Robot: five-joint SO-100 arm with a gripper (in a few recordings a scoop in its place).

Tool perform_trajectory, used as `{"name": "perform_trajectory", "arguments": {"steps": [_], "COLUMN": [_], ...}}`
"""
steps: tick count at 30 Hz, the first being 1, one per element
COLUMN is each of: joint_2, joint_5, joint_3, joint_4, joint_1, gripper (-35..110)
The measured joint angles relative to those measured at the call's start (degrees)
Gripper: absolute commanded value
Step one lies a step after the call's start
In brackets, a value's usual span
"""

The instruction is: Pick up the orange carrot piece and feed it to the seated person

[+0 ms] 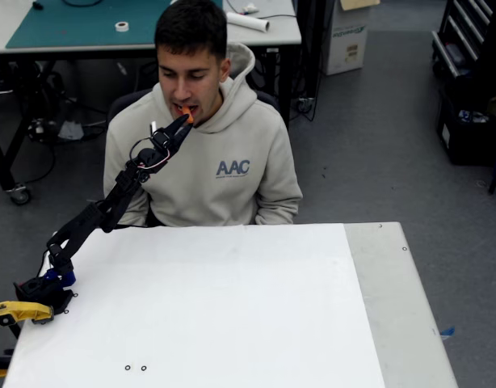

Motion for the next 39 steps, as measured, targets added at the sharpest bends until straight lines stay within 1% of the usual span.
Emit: {"name": "perform_trajectory", "arguments": {"steps": [4,7,13,17,28,32,39], "joint_2": [0.0,0.0,0.0,0.0,0.0,0.44,11.16], "joint_5": [0.0,0.0,0.97,1.05,1.05,1.05,2.55], "joint_3": [0.0,0.0,0.0,0.0,0.18,6.42,30.23], "joint_4": [0.0,0.0,0.09,0.09,0.09,0.09,0.09], "joint_1": [2.02,4.48,4.48,5.36,6.06,7.56,9.23], "gripper": [20,17,-4,-1,-2,-2,-2]}}
